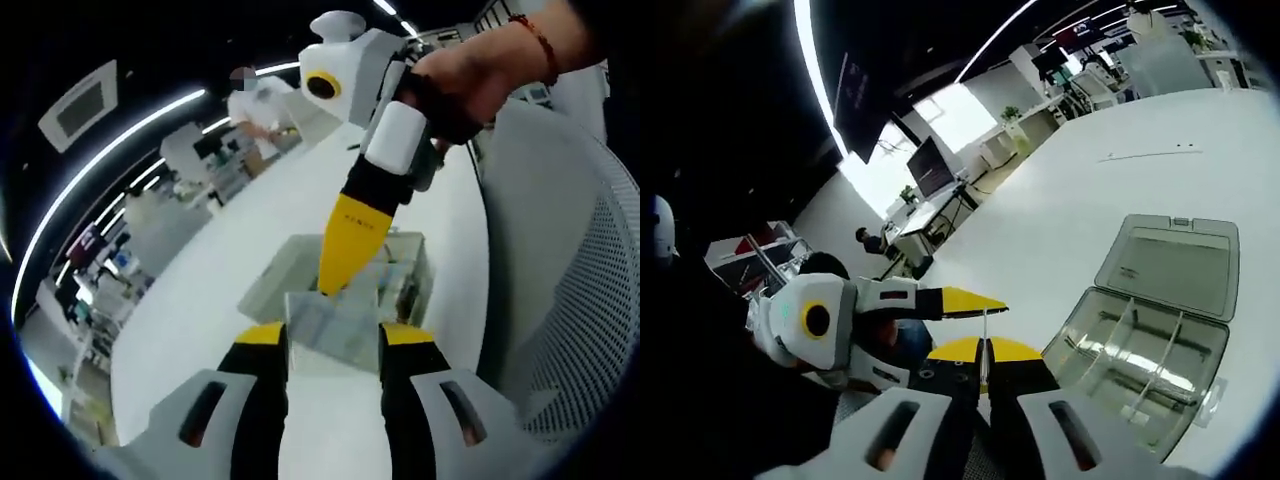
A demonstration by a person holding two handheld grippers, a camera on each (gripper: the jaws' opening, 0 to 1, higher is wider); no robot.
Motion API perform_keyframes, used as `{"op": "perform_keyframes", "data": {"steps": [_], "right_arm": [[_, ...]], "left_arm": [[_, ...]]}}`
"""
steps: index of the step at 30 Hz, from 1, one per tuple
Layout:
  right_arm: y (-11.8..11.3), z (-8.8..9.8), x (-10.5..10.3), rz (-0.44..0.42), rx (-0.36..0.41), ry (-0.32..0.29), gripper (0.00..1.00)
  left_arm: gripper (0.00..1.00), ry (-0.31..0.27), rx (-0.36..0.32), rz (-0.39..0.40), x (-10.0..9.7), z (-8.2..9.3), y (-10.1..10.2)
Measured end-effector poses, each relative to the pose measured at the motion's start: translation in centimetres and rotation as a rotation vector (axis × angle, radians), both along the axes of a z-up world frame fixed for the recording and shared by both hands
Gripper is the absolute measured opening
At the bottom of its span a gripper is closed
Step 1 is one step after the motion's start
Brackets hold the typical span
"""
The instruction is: Insert the divider into the dual guide fixture by aligning both edges with the guide slots and pushing it downward to the bottom, including one-sided entry, uneven engagement, binding, and posture correction.
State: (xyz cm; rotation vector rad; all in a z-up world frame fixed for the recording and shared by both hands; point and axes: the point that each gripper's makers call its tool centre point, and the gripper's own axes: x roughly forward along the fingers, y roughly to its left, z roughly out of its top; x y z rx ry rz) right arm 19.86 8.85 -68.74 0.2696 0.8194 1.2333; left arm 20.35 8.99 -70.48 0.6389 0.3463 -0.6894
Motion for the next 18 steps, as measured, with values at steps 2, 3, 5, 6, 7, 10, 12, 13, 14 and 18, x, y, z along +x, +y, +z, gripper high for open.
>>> {"op": "perform_keyframes", "data": {"steps": [2,3,5,6,7,10,12,13,14,18], "right_arm": [[0.16,-0.07,-0.18,0.007,-0.007,-0.003,0.00],[0.23,-0.09,-0.27,0.011,-0.008,-0.004,0.00],[0.26,-0.23,-0.40,0.017,-0.023,-0.004,0.00],[0.24,-0.20,-0.33,0.011,-0.029,-0.015,0.00],[0.22,-0.14,-0.37,0.018,-0.033,-0.031,0.00],[0.30,-0.13,-0.28,0.023,-0.049,-0.033,0.00],[0.16,-0.20,-0.30,0.044,-0.076,-0.064,0.00],[0.03,-0.21,-0.29,0.059,-0.089,-0.082,0.00],[0.11,0.00,-0.30,0.068,-0.089,-0.087,0.00],[0.09,0.54,0.01,0.105,-0.110,-0.123,0.00]], "left_arm": [[0.34,-0.005,-0.010,0.000,0.06,0.15,-0.09],[0.34,-0.008,-0.018,0.000,0.08,0.31,-0.16],[0.34,-0.011,-0.013,-0.003,0.10,0.38,-0.22],[0.34,-0.012,-0.012,-0.002,0.10,0.39,-0.19],[0.34,-0.015,-0.013,-0.004,0.10,0.40,-0.17],[0.34,-0.009,-0.030,0.002,0.16,0.37,-0.20],[0.34,-0.002,-0.036,0.000,0.13,0.32,-0.26],[0.34,0.007,-0.040,-0.001,0.08,0.23,-0.29],[0.35,0.011,-0.039,0.003,0.10,0.16,-0.20],[0.39,0.017,-0.079,0.018,0.11,0.47,0.04]]}}
